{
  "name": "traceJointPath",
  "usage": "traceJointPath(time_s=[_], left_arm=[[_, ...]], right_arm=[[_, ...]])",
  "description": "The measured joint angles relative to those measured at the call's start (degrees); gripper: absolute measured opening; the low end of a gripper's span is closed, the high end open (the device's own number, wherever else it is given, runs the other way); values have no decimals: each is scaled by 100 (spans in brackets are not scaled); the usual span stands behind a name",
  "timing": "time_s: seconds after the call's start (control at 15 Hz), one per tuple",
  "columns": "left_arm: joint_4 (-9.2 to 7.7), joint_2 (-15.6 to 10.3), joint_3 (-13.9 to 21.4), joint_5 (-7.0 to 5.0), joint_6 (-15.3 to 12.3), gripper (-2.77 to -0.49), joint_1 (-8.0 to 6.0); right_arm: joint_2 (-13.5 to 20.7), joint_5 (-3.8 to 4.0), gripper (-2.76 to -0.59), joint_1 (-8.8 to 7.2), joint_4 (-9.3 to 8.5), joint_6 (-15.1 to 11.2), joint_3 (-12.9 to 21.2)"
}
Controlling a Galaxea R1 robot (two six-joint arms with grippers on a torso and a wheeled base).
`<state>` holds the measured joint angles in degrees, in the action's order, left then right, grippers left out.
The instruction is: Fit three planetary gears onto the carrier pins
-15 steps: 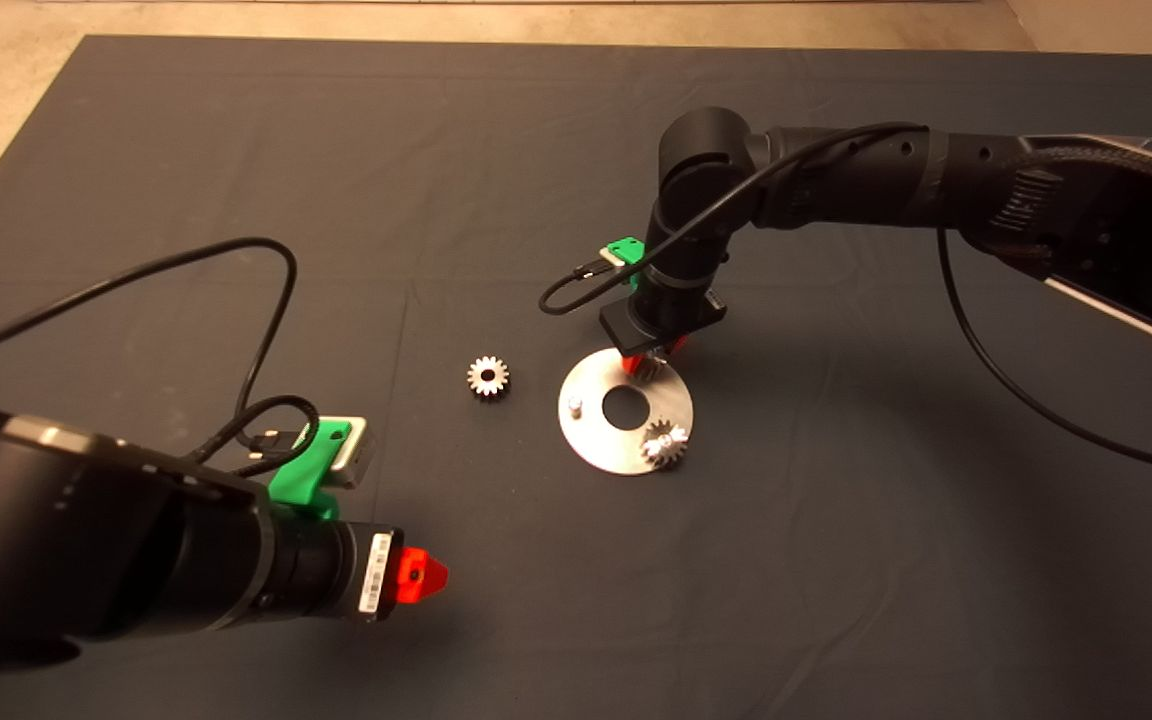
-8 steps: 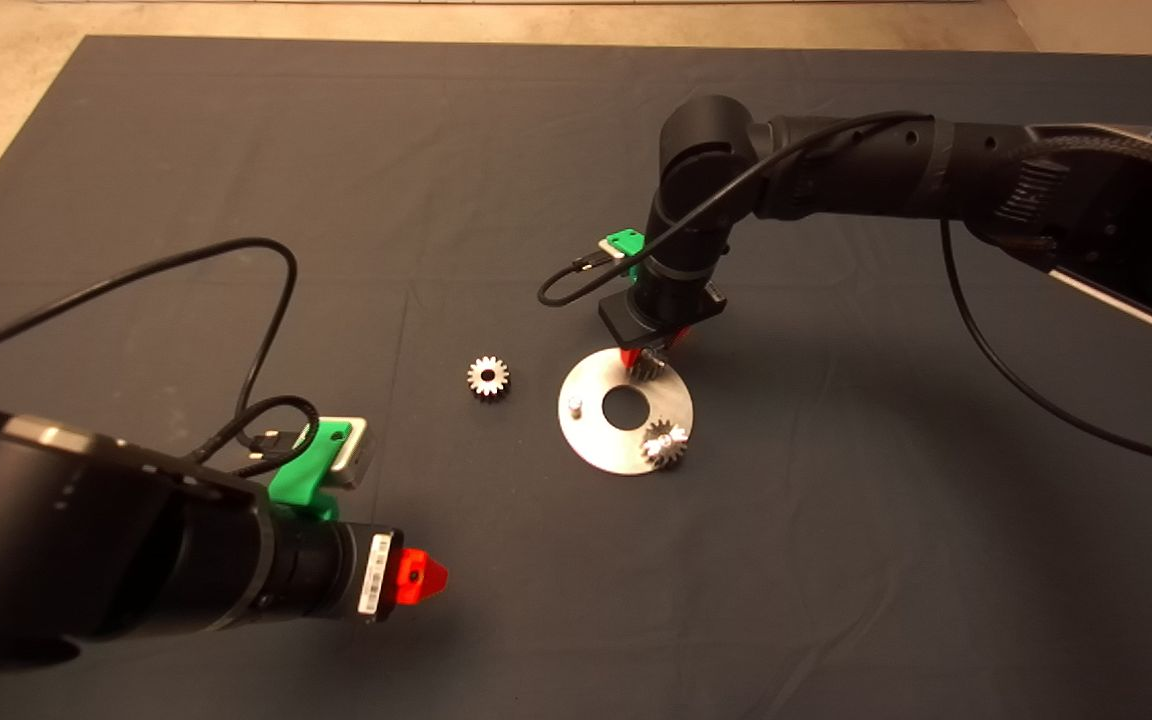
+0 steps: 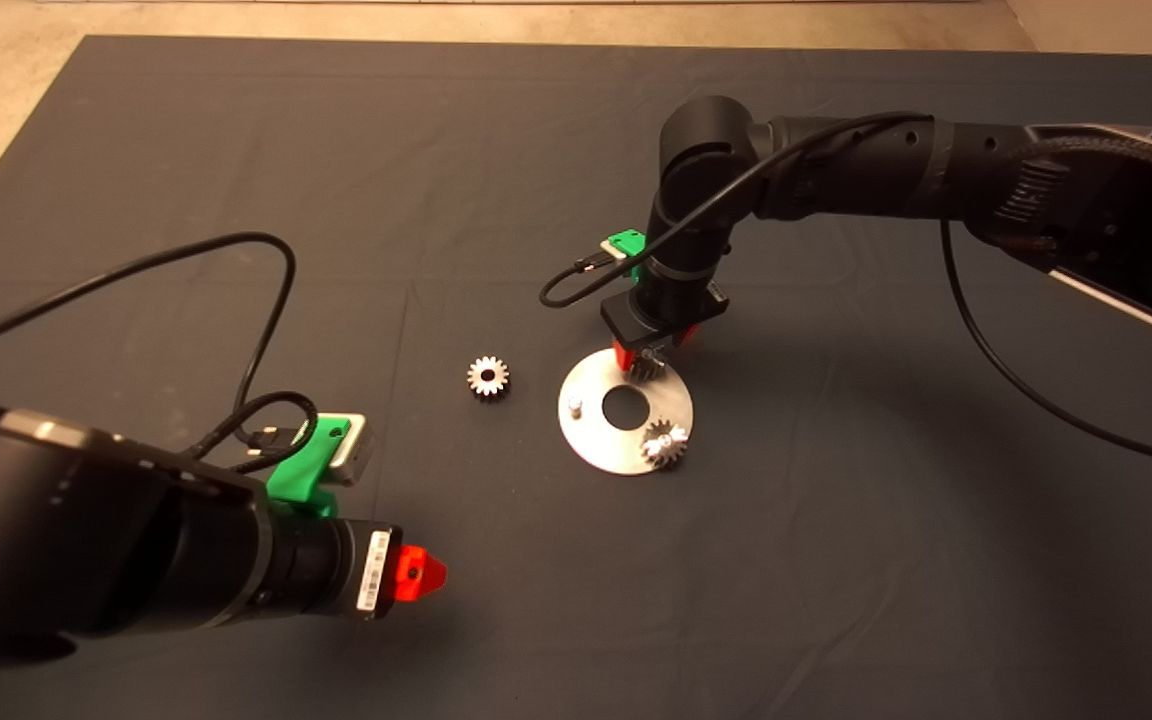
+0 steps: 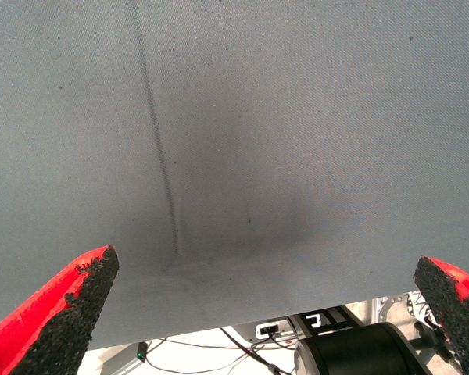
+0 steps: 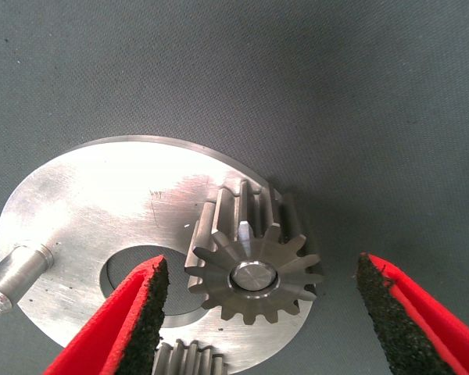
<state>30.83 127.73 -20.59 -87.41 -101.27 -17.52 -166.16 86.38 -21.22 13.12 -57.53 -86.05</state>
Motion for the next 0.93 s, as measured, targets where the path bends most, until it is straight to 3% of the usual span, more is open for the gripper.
traceJointPath(time_s=[0.27, 0.47, 0.53, 0.67, 0.87, 0.93], left_arm=[[1, 0, 0, 0, 2, -50, 0], [-3, -17, 0, -2, 2, -50, 0], [-19, -15, 0, 0, 5, -50, 0], [-49, -26, 0, 0, 17, -50, 0], [-84, -26, 0, -2, 106, -50, 0], [-86, -26, 0, 0, 116, -50, 0]], right_arm=[[0, 2, -132, -317, 0, 1, 2], [81, 74, -129, -471, -2, -7, 86], [169, 74, -119, -549, -2, -18, 186], [560, 77, -107, -728, -2, -74, 585], [1251, 112, -100, -761, 1, -359, 1360], [1661, 110, -100, -768, 2, -620, 1949]])
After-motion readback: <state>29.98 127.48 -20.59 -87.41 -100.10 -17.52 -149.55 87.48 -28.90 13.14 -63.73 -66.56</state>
